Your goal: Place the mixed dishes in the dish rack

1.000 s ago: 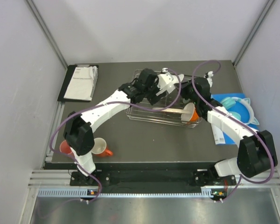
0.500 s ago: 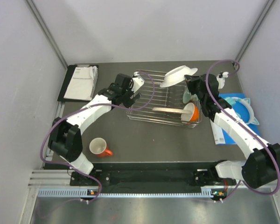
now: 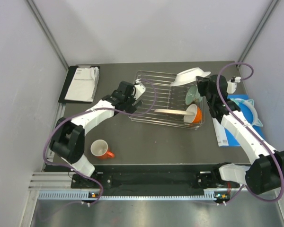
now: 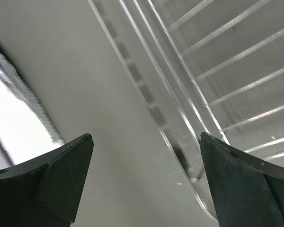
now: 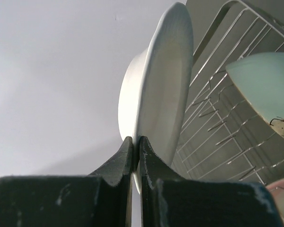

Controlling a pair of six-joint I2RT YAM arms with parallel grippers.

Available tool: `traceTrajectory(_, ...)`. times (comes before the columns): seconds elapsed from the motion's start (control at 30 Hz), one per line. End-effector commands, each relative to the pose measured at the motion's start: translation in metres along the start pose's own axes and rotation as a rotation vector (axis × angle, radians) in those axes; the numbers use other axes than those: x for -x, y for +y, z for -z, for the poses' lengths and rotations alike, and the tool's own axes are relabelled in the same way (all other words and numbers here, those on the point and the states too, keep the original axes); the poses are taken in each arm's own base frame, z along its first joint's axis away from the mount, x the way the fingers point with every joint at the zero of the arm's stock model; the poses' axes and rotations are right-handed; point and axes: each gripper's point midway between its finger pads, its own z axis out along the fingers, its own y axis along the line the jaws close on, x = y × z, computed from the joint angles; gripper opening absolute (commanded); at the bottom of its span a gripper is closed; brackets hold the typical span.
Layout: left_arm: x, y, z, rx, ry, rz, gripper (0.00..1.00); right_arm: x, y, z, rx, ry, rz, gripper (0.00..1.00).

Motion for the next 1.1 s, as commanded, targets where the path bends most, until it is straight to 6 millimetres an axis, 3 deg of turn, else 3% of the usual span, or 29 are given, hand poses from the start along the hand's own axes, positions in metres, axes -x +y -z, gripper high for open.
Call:
traceTrajectory(0.0, -0.005, -0.001, 0.011, 0.008, -0.028, 0.042, 0.99, 0.037, 0.084, 0.024, 0.261, -0.089, -0.167, 0.00)
traceTrajectory(0.3, -0.025, -0.033, 0.034, -0.098, -0.002, 0.065, 0.99, 0.030, 0.080, 0.007, 0.243, -0.076, -0.211, 0.00)
traceTrajectory(0.5, -0.017, -0.059, 0.065, -0.235, -0.028, 0.118, 0.99, 0.022, 0.076, 0.012, 0.245, -0.039, -0.204, 0.00)
traceTrajectory(0.67, -0.021, -0.093, 0.090, -0.408, -0.028, 0.115, 0.99, 0.022, 0.073, 0.019, 0.244, -0.027, -0.207, 0.00)
traceTrajectory(1.07, -0.046, -0.139, 0.115, -0.618, -0.035, 0.089, 0.99, 0.012, 0.071, 0.001, 0.225, -0.036, -0.218, 0.00)
